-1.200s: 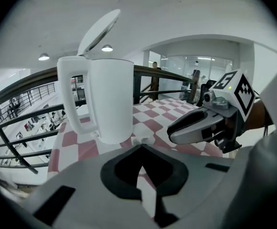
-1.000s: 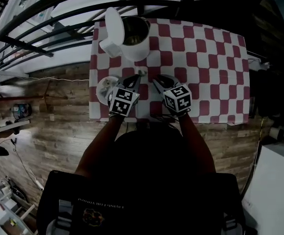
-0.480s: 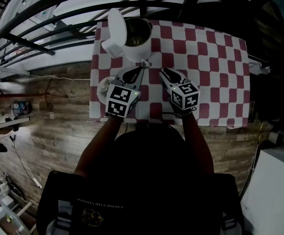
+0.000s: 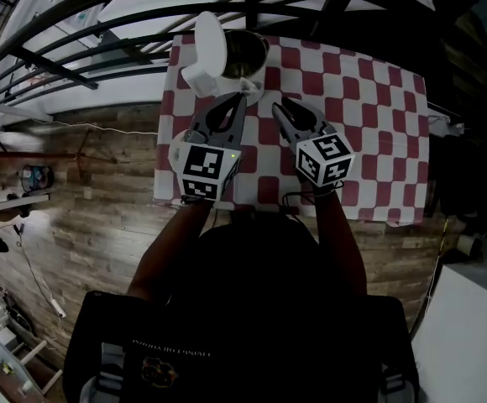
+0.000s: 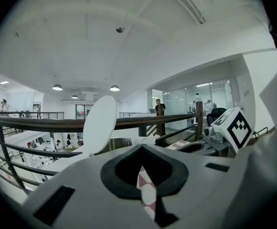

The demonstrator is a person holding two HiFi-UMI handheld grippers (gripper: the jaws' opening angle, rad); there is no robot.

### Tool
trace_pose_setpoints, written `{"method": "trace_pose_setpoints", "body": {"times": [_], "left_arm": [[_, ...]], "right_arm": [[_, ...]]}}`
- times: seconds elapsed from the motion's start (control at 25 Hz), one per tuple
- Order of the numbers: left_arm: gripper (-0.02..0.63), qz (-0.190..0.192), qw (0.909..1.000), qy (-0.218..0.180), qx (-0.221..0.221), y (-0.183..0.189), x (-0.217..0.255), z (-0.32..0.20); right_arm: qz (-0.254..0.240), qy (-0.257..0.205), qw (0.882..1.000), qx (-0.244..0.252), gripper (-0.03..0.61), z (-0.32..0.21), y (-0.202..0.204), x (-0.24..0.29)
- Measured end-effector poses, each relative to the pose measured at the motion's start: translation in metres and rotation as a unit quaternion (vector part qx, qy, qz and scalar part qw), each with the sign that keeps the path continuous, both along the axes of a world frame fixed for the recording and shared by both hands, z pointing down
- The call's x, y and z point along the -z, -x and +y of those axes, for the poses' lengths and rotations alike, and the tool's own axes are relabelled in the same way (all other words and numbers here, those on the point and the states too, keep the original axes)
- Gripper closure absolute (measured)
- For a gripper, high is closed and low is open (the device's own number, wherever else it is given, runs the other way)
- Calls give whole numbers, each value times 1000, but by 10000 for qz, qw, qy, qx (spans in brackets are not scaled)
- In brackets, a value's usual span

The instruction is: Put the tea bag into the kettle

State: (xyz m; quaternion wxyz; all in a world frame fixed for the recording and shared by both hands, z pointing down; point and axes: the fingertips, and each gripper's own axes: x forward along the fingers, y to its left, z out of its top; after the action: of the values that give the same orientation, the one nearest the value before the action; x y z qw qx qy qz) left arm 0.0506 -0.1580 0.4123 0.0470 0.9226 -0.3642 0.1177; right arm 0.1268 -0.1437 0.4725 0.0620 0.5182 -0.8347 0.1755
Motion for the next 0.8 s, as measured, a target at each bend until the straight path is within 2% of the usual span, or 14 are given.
{"method": "trace_pose_setpoints", "body": {"times": [0.36, 0.6, 0.8], "left_arm": [[611, 12, 9992, -189, 354, -4, 5, -20], [611, 54, 9968, -342, 716, -4, 8, -35], [611, 24, 9962, -348, 796, -5, 2, -41]], "right_arm": [[92, -445, 9989, 90, 488, -27, 10, 38], [27, -471, 9988, 149, 488, -34, 15, 40], [-9, -432, 9989, 173, 488, -38, 14, 36]]}}
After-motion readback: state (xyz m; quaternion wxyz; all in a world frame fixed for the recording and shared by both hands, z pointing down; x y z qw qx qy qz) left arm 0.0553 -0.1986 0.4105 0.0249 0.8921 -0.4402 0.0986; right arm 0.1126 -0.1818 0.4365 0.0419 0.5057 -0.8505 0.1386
